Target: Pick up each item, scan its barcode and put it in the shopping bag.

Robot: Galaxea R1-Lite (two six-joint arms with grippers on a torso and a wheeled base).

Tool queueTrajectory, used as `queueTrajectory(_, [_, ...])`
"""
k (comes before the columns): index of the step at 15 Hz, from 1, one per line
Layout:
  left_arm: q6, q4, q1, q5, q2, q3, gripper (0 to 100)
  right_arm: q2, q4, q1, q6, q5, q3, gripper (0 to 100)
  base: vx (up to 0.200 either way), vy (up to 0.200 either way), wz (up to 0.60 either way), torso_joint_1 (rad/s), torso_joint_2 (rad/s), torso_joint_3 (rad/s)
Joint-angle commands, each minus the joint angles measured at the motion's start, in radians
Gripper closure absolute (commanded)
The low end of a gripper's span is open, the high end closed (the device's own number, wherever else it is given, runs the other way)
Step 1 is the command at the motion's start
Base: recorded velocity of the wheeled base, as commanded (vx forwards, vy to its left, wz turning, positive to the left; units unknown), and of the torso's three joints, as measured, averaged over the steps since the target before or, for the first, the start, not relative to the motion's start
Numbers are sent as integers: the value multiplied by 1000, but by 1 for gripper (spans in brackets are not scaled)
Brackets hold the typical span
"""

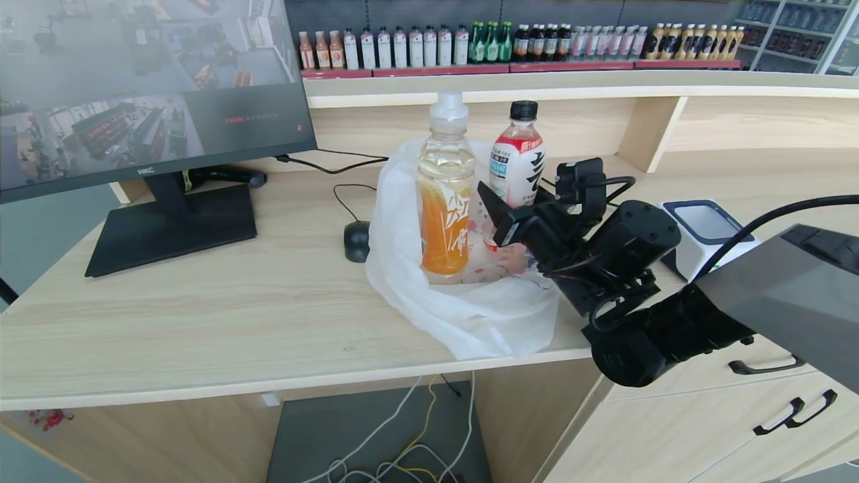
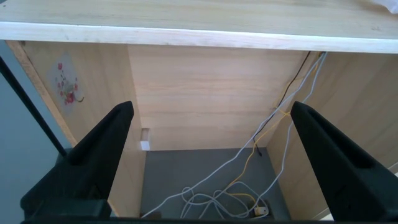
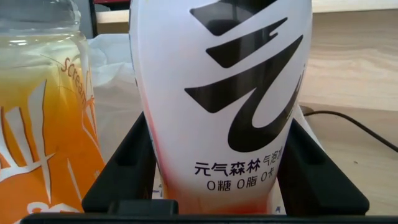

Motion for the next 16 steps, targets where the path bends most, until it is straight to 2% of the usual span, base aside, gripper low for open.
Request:
queueTrajectory(1, [0, 0, 0, 0, 0, 0, 0, 16, -1, -1, -1, -1, -2, 100, 0, 0, 0, 0, 0, 0])
queueTrajectory(16, [0, 0, 0, 0, 0, 0, 0, -7, -4, -3, -1, 1, 67, 100, 0, 0, 0, 0, 0, 0])
